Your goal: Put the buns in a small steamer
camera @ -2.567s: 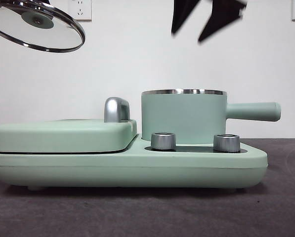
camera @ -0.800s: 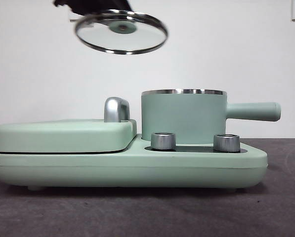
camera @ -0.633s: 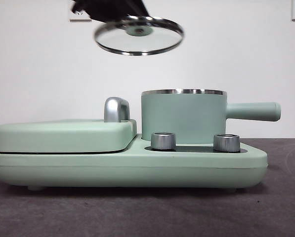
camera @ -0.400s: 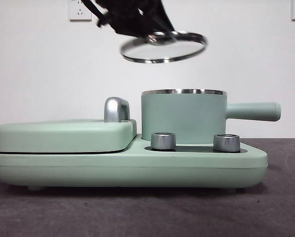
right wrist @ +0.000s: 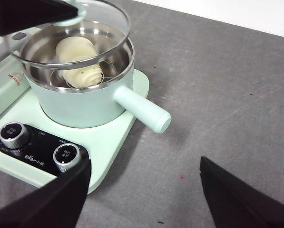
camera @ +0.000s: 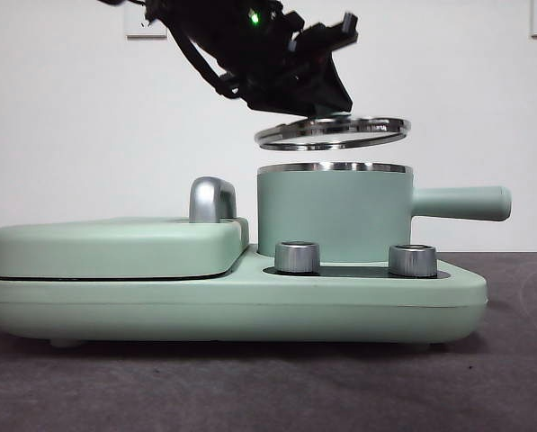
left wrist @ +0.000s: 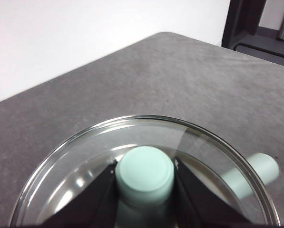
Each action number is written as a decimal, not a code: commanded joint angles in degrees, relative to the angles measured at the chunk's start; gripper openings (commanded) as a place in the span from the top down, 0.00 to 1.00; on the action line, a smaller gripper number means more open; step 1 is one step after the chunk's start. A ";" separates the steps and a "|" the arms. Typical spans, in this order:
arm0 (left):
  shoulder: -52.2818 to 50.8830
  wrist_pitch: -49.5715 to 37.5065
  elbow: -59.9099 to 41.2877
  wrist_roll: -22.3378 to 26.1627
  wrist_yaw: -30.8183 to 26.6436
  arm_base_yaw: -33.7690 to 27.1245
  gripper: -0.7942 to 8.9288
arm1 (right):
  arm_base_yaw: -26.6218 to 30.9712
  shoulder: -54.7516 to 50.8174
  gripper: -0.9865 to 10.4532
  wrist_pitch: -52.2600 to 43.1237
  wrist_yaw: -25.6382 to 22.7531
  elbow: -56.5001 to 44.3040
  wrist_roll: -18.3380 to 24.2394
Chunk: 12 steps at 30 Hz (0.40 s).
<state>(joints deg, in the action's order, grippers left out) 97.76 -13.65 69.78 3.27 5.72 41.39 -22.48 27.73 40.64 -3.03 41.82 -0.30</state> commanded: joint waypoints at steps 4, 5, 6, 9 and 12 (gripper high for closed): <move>1.97 -2.64 1.09 1.25 -0.15 0.42 0.91 | -0.20 0.22 0.60 0.15 0.00 0.37 -0.81; 2.08 -2.64 1.09 1.60 -0.17 0.42 0.91 | -0.20 0.22 0.60 0.15 0.00 0.37 -0.81; 2.19 -2.64 1.09 1.97 -0.15 0.42 0.91 | -0.20 0.22 0.60 0.15 0.00 0.37 -0.81; 2.75 -2.54 1.09 2.05 -0.17 0.42 0.91 | -0.20 0.24 0.60 0.15 0.00 0.37 -0.81; 3.08 -2.45 1.09 2.03 -0.17 0.42 0.91 | -0.20 0.24 0.60 0.15 0.00 0.37 -0.79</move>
<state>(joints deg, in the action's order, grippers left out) 100.01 -14.31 69.78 4.58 5.67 41.39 -22.48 27.75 41.19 -3.03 41.82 -0.38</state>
